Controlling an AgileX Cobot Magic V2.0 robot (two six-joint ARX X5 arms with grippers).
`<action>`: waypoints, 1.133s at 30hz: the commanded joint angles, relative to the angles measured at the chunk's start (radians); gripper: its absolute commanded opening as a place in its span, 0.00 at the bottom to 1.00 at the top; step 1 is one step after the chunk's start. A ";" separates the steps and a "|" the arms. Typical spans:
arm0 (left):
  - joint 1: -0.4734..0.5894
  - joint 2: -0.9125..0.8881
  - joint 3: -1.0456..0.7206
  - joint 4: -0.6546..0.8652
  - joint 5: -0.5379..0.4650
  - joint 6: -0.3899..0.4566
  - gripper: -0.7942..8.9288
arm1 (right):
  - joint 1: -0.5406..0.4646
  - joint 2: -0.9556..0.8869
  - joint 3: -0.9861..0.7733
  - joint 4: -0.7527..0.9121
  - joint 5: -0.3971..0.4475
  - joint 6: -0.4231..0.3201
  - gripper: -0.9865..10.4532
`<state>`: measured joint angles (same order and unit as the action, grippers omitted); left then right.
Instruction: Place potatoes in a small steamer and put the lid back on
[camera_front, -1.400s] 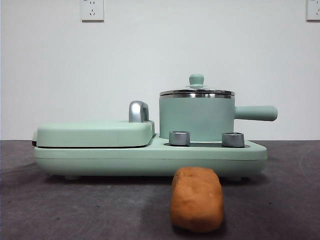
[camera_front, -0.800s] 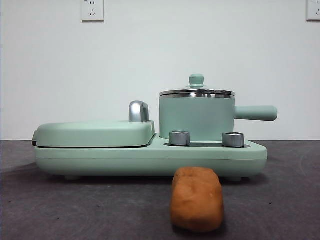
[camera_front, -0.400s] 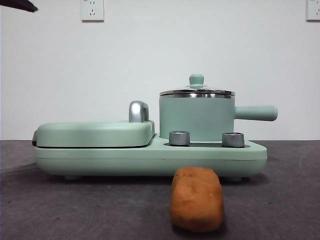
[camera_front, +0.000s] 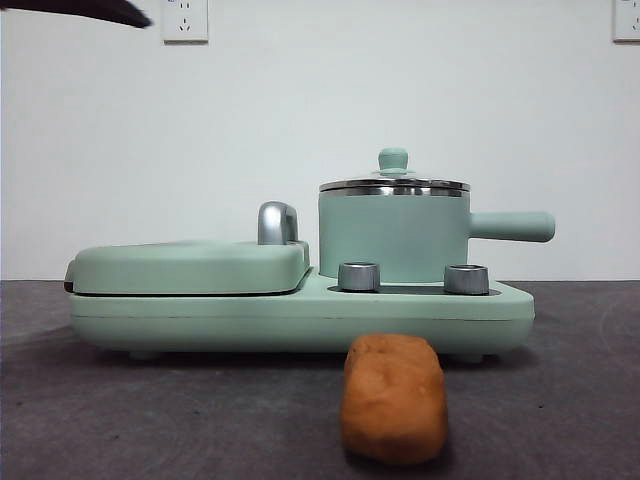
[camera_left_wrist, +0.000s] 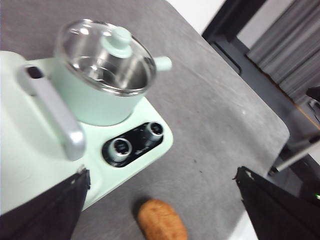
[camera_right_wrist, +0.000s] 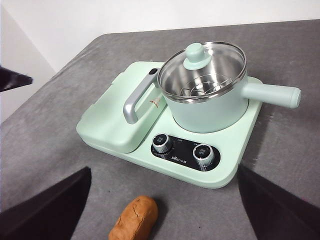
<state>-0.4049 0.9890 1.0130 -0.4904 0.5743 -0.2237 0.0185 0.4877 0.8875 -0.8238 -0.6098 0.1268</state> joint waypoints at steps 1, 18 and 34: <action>-0.031 0.071 0.071 0.004 -0.001 0.030 0.57 | -0.001 0.007 0.018 0.008 -0.005 -0.011 0.49; -0.160 0.583 0.580 -0.144 -0.269 0.229 0.60 | -0.001 0.007 0.018 0.008 -0.015 -0.011 0.49; -0.209 1.014 0.969 -0.085 -0.350 0.340 0.60 | -0.001 0.007 0.018 0.008 -0.015 -0.011 0.49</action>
<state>-0.6003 1.9747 1.9385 -0.5892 0.2260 0.0975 0.0185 0.4881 0.8875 -0.8238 -0.6243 0.1268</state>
